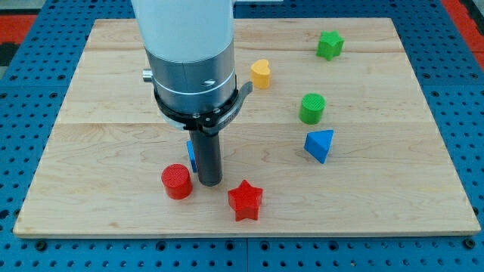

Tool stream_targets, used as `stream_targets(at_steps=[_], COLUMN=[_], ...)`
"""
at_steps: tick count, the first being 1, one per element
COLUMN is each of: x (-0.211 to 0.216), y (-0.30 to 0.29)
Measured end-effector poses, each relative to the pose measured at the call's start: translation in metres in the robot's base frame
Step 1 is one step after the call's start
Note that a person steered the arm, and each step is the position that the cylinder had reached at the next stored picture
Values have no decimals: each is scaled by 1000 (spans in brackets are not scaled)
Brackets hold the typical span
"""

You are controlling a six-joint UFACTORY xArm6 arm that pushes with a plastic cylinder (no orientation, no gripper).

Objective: Touch the left side of the blue triangle

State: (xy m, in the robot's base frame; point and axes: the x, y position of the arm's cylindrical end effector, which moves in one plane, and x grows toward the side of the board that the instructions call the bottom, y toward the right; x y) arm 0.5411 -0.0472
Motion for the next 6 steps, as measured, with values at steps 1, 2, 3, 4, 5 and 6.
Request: stream_targets(at_steps=[1,2,3,4,5,6], x=[-1,-22,-60,-40,-36,-44], y=[3,40,69,71,97,112])
